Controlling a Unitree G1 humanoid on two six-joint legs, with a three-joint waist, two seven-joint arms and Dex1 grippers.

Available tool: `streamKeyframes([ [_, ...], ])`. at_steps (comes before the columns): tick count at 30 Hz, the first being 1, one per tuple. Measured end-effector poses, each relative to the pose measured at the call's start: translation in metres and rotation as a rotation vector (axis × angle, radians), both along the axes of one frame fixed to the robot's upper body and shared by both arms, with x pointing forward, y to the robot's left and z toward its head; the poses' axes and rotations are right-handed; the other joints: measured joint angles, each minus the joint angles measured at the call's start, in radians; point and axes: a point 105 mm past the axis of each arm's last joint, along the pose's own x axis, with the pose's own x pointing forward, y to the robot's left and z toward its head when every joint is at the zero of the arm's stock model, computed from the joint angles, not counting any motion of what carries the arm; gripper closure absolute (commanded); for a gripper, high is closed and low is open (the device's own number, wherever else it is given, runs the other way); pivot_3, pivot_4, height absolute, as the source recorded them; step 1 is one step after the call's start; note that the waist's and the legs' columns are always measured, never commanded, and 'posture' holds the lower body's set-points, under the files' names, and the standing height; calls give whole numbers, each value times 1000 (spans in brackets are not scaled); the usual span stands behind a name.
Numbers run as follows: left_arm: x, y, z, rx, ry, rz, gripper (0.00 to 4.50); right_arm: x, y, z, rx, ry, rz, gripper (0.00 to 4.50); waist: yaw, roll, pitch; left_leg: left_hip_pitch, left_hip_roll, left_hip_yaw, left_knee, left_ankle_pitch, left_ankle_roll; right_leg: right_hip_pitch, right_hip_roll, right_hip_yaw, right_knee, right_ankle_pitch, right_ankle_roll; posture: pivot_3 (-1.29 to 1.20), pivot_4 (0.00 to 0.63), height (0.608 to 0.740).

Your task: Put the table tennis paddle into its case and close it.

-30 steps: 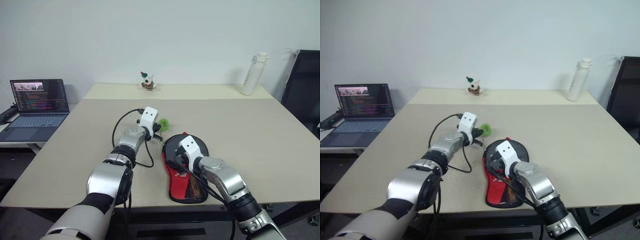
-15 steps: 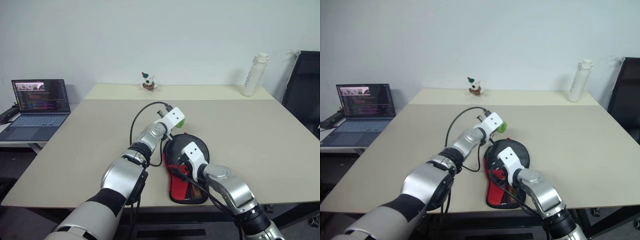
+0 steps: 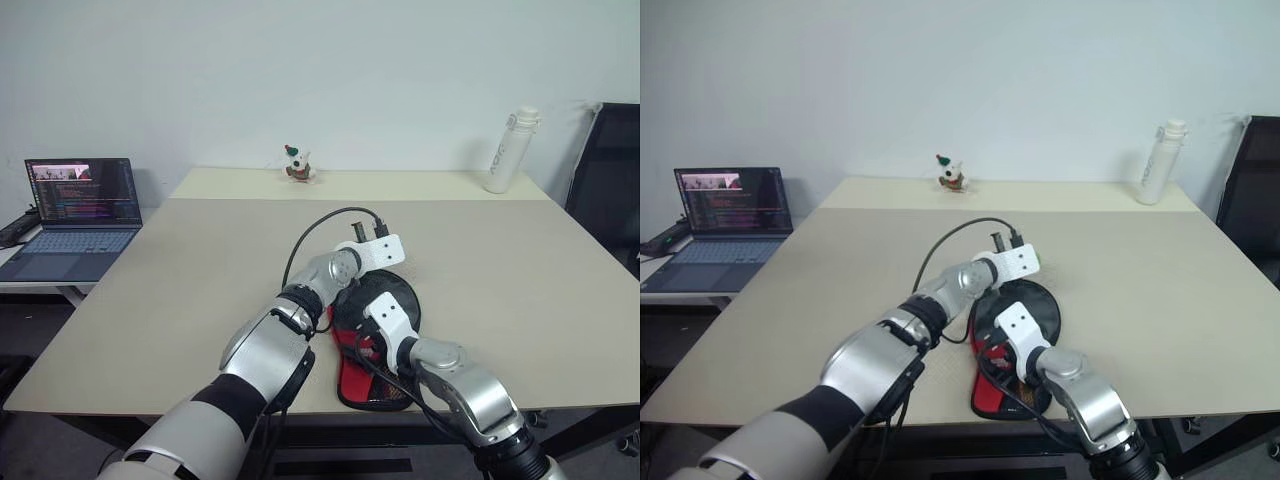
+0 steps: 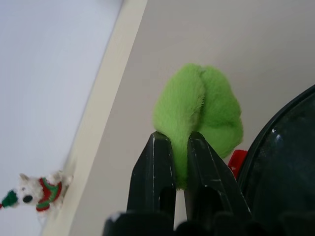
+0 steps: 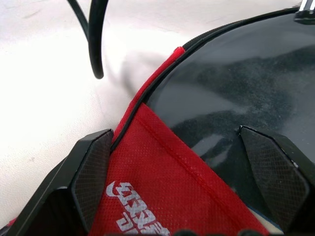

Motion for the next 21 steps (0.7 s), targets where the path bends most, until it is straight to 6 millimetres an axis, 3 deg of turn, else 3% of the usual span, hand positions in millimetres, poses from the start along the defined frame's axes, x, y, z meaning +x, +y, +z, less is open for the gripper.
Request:
streamKeyframes([
  [7, -1, -4, 1, 25, -12, -9, 4461, 0, 0, 0, -4, -5, -4, 0, 0, 0, 0, 0, 0, 0, 0, 0, 0, 0, 0, 0, 0, 0, 0, 0, 150, 740],
  [11, -6, -13, -5, 40, 28, -46, 3194, -1, 1, 0, -3, -5, -5, 0, 0, 0, -1, 0, 0, 0, 0, 0, 0, 0, 0, 0, 0, 0, 0, 0, 150, 740],
  [19, -17, -33, -4, 13, 67, -139, 218, -4, 8, -4, -1, 11, 14, 0, -8, 2, -13, 2, 1, 1, -2, 0, 0, 0, 0, 0, -1, 0, 1, 0, 150, 740],
  [21, -18, -33, -2, -22, 79, -150, 52, -2, 8, -5, -5, 16, 16, 0, -8, 2, -16, 2, 1, 1, -2, 0, 0, 0, 0, 0, 0, 0, 1, 0, 150, 740],
])
